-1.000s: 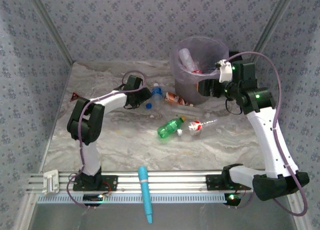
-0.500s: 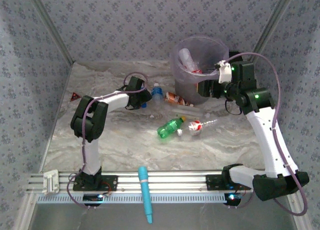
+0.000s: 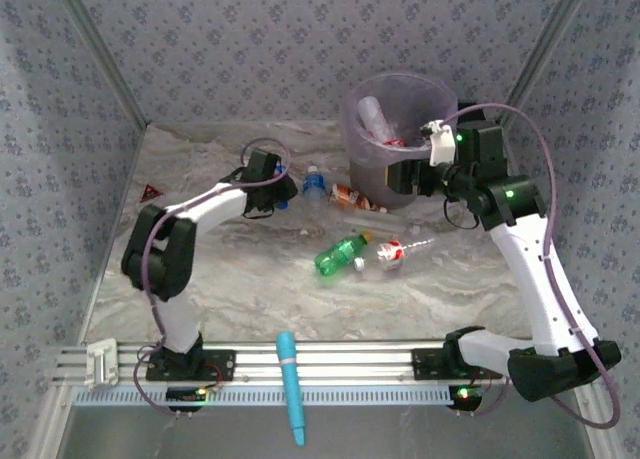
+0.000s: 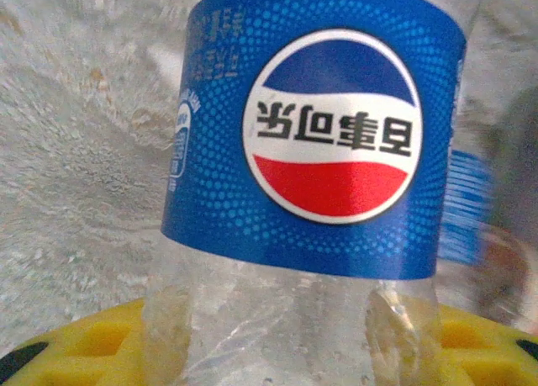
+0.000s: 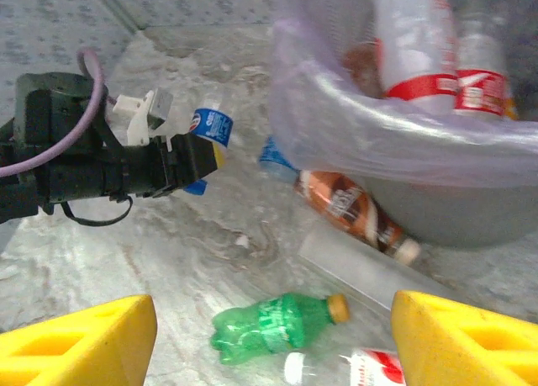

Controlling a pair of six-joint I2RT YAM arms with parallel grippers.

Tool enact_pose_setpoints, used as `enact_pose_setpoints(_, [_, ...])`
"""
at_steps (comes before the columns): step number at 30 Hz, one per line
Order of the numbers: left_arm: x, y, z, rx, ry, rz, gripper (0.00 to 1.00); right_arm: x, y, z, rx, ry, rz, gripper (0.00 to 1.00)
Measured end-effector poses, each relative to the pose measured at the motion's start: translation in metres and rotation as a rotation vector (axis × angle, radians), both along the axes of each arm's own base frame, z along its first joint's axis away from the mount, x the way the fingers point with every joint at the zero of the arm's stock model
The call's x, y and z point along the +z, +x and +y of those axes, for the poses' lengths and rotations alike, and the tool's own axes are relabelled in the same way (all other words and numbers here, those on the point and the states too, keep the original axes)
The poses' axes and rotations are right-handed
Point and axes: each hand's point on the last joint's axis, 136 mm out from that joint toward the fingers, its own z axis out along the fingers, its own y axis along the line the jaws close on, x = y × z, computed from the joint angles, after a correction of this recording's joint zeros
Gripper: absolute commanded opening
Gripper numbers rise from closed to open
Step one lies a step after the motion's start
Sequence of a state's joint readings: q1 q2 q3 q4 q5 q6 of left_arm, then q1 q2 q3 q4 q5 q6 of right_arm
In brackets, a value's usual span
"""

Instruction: Put the plastic bottles in the bin

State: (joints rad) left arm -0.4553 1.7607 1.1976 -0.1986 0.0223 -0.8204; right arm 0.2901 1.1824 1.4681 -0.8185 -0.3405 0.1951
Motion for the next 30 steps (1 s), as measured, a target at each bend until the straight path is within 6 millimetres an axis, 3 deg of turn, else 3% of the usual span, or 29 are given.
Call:
enact_pose_setpoints(5, [0.077,-0.028,-0.004,-0.126,-0.091,-0.225,0.38,0.023,-0.010,0.042,0.126,0.049,-0.063,0.76])
enact_pose_setpoints(8, [0.100,-0.050,-0.009,-0.223,-0.137,-0.315,0.37,0.033,-0.007,0.066,0.183,0.087,-0.083,0.82])
enact_pose_setpoints(12, [0.112,-0.080,-0.020,-0.363,-0.170,-0.405,0.36,0.034,0.006,0.098,0.236,0.132,-0.062,0.85])
enact_pose_setpoints(18, [0.132,-0.112,-0.038,-0.523,-0.203,-0.519,0.36,0.014,0.026,0.142,0.303,0.172,0.017,0.90])
enact_pose_setpoints(25, [0.147,-0.123,-0.054,-0.604,-0.232,-0.594,0.36,-0.016,0.043,0.168,0.330,0.202,0.114,0.92])
enact_pose_setpoints(30, [0.152,-0.126,-0.062,-0.634,-0.245,-0.620,0.36,-0.030,0.049,0.180,0.346,0.215,0.153,0.88])
